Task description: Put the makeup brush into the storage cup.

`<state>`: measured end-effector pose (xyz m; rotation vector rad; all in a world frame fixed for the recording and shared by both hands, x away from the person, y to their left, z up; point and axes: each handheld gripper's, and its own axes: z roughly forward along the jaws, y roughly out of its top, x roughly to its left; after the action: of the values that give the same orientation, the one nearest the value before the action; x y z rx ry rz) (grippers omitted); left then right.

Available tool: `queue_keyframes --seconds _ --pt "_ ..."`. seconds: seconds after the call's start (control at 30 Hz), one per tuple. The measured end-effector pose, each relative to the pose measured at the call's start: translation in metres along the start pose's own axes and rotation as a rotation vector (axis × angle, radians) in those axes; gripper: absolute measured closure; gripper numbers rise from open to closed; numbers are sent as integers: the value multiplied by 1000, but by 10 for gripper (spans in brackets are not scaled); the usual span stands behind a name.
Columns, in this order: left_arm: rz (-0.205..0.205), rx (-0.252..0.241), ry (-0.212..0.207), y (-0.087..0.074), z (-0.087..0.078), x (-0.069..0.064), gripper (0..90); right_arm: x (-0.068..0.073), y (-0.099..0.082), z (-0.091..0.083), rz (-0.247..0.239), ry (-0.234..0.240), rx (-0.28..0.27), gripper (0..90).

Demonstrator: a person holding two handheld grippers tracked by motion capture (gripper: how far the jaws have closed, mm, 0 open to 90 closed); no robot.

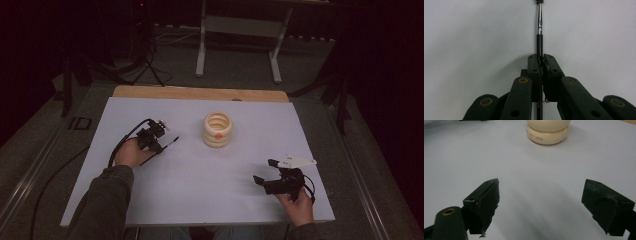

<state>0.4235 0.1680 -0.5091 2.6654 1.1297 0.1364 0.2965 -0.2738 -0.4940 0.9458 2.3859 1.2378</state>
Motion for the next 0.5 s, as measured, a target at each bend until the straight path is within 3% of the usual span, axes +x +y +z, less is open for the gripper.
queue_keyframes --seconds 0.23,0.5 --pt "-16 29 11 4 0 -2 863 -1 -1 -3 -5 -47 8 153" --pt "-7 29 37 5 -1 -5 864 -3 -1 -4 15 -49 -2 161"
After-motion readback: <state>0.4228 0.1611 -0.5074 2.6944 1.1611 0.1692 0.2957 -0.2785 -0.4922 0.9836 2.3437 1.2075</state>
